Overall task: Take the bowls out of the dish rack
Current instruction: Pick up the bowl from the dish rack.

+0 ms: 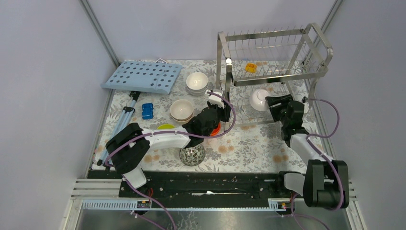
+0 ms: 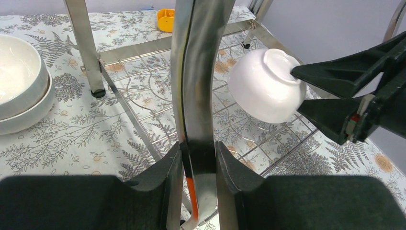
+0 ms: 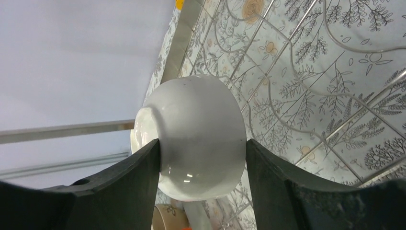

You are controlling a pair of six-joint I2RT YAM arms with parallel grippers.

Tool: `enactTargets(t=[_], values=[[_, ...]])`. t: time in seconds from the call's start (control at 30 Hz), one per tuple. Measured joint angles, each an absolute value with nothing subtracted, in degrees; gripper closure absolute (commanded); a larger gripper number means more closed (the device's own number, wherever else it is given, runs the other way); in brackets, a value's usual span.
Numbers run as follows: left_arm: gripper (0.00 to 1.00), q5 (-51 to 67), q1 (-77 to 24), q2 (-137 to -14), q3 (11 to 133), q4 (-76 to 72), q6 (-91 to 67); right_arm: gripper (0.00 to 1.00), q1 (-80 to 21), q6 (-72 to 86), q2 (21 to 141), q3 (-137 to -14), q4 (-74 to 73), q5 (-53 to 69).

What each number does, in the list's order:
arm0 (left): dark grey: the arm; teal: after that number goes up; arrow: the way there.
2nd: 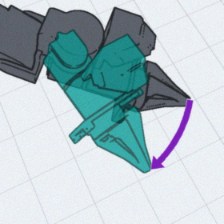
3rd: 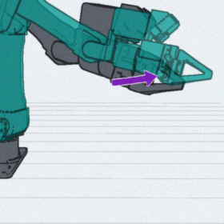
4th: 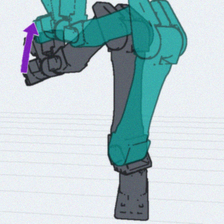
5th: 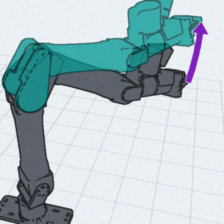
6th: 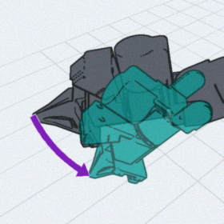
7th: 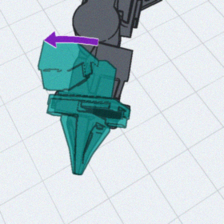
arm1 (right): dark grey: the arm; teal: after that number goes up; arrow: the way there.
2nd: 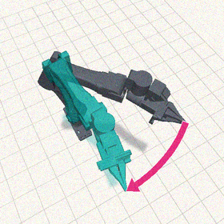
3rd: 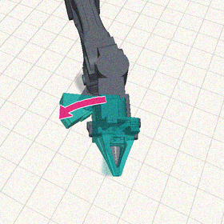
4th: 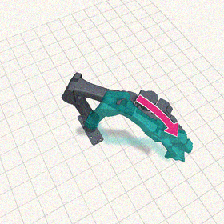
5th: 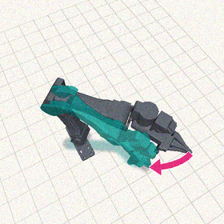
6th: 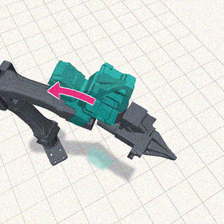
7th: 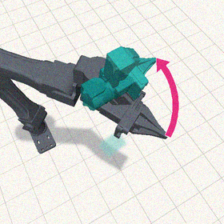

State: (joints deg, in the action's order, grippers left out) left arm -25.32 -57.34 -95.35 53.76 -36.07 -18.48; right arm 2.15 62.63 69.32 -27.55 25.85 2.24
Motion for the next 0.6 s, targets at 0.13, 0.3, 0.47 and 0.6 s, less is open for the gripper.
enactTargets(t=[0.13,0.3,0.47,0.6], values=[[1.00,-25.26,-57.06,-95.35,54.19,-35.33,-18.48,0.67,2.15,60.14,63.18,-26.89,20.36,4.08],[0.91,-25.26,-56.25,-95.35,55.66,-32.49,-18.48,0.68,2.15,55.68,52.66,-26.28,11.42,5.41],[0.75,-25.32,-56.01,-95.35,56.51,-30.61,-18.52,0.69,1.91,50.94,44.36,-26.35,2.09,6.96],[0.69,-25.30,-55.77,-95.35,57.45,-28.91,-18.52,0.70,0.03,47.13,40.29,-26.44,-5.61,7.51]])
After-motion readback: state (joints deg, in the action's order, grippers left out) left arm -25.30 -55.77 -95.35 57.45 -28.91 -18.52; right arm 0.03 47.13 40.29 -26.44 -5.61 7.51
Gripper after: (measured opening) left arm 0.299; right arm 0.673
